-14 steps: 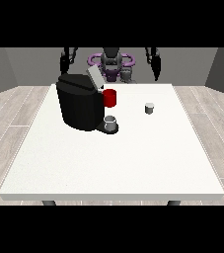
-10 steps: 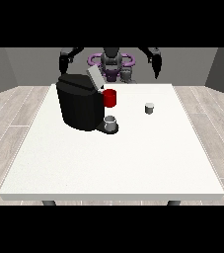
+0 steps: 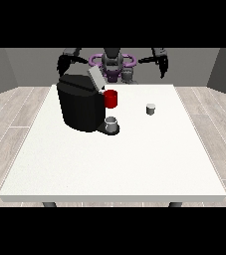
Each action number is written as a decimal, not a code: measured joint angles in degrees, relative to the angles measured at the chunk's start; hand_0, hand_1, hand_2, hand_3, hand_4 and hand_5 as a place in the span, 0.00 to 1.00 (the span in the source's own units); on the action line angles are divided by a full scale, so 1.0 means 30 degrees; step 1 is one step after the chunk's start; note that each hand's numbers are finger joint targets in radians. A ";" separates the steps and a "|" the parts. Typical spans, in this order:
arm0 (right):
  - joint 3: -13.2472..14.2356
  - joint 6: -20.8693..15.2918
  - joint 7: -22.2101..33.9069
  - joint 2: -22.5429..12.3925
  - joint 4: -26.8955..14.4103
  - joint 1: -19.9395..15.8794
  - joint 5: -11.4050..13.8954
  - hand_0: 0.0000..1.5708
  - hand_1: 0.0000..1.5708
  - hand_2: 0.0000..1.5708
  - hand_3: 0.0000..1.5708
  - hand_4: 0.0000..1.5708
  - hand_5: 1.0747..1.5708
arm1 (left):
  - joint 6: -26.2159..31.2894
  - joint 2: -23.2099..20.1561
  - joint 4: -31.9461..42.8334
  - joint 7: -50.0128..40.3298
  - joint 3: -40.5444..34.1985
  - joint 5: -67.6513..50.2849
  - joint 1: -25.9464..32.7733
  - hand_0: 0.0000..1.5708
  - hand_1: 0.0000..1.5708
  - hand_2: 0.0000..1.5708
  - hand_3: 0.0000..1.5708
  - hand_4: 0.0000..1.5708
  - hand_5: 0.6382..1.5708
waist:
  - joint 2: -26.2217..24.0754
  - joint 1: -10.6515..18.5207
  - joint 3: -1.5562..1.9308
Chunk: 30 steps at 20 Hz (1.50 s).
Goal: Insert the coffee pod into the coffee machine and close the lid
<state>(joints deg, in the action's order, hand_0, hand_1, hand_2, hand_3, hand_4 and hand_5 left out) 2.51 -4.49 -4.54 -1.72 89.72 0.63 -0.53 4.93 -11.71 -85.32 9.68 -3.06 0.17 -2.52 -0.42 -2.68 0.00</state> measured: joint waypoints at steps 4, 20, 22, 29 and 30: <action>-0.0141 -0.0130 0.0147 0.0098 0.0486 -0.0224 0.0024 0.00 0.00 0.00 0.00 0.11 1.00 | 0.0283 -0.1231 0.1159 -0.1052 -0.0846 0.0306 -0.1607 0.00 0.00 0.00 0.00 0.00 1.00 | 0.0364 -0.0639 0.0003; -0.1272 -0.0961 -0.0009 0.0303 0.0484 -0.2482 0.0038 0.00 0.00 0.00 0.00 0.23 1.00 | 0.0963 -0.3468 0.9080 -0.0874 -0.2413 0.1636 -0.6959 0.00 0.00 0.00 0.00 0.00 1.00 | 0.3766 -0.1971 -0.0004; -0.0994 -0.1032 -0.0036 0.0253 -0.0182 -0.2752 0.0017 0.00 0.00 0.00 0.00 0.25 1.00 | 0.0859 -0.3401 0.9579 -0.0985 -0.2091 0.2149 -0.7295 0.00 0.00 0.00 0.00 0.00 1.00 | 0.3724 -0.1763 -0.0007; -0.0430 -0.1259 0.0358 -0.0076 -0.1615 -0.3877 0.0215 0.00 0.00 0.00 0.00 0.27 1.00 | 0.0829 -0.3594 1.1493 -0.0957 -0.1346 0.3701 -0.8602 0.00 0.00 0.29 0.00 0.00 1.00 | 0.3971 -0.1545 0.0000; -0.0309 -0.1282 0.0410 -0.0166 -0.1853 -0.3984 0.0238 0.00 0.00 0.00 0.00 0.27 1.00 | 0.0756 -0.3545 1.1715 -0.0942 -0.1222 0.3947 -0.8752 0.07 0.07 0.32 0.00 0.00 1.00 | 0.3920 -0.1529 -0.0002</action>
<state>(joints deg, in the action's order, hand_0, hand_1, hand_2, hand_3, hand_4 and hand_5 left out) 1.58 -8.34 -3.31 -2.22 84.16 -11.33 0.19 7.19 -22.35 -50.17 6.85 -6.72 12.01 -28.78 11.34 -7.27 -0.01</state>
